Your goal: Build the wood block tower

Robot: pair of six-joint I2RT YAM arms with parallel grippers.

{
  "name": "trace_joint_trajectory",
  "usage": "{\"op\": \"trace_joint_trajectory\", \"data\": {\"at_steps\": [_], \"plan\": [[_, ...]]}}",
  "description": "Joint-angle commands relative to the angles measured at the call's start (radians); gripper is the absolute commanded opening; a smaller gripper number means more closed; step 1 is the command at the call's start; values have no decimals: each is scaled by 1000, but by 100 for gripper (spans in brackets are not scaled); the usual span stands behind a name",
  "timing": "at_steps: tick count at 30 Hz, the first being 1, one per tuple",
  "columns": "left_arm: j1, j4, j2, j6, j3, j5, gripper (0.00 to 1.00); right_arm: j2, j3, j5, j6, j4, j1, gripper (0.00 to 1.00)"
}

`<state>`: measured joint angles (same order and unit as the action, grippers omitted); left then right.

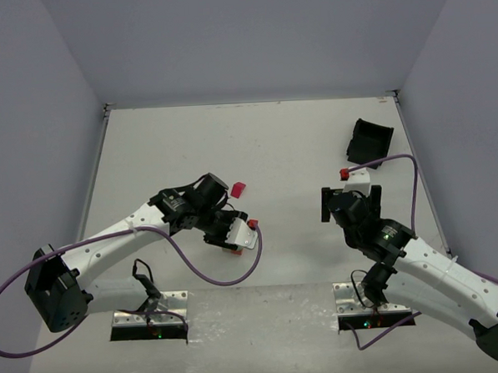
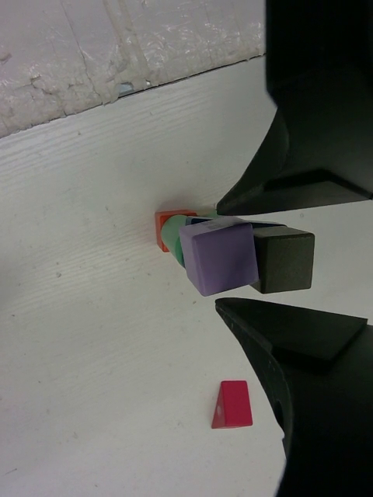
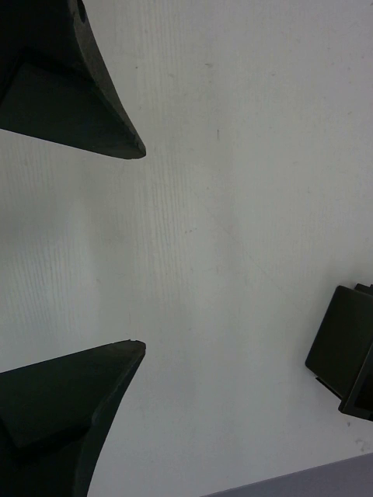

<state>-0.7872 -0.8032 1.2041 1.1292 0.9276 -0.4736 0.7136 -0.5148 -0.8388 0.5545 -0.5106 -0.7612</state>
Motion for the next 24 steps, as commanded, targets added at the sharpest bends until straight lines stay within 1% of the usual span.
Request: {"op": "trace_joint_trajectory", "data": {"at_steps": [1, 3, 14, 15, 16, 18, 20, 24], "plan": [[-14, 26, -15, 23, 3, -17, 46, -9, -44, -48, 25, 10, 2, 99], [-14, 25, -15, 23, 5, -18, 50, -9, -44, -48, 27, 10, 2, 99], [-14, 30, -15, 17, 27, -23, 57, -3, -51, -39, 21, 9, 3, 99], [-14, 29, -17, 13, 35, -23, 64, -3, -52, -37, 20, 9, 3, 99], [-14, 26, -17, 13, 42, -26, 68, -3, -54, -36, 18, 9, 2, 99], [-14, 4, -19, 20, 61, -37, 80, -3, -59, -34, 11, 9, 2, 99], [-14, -10, -23, 24, 74, -46, 89, -4, -60, -37, 9, 9, 2, 99], [-15, -56, -28, 33, 111, -63, 99, -8, -61, -36, 6, 9, 2, 99]]}}
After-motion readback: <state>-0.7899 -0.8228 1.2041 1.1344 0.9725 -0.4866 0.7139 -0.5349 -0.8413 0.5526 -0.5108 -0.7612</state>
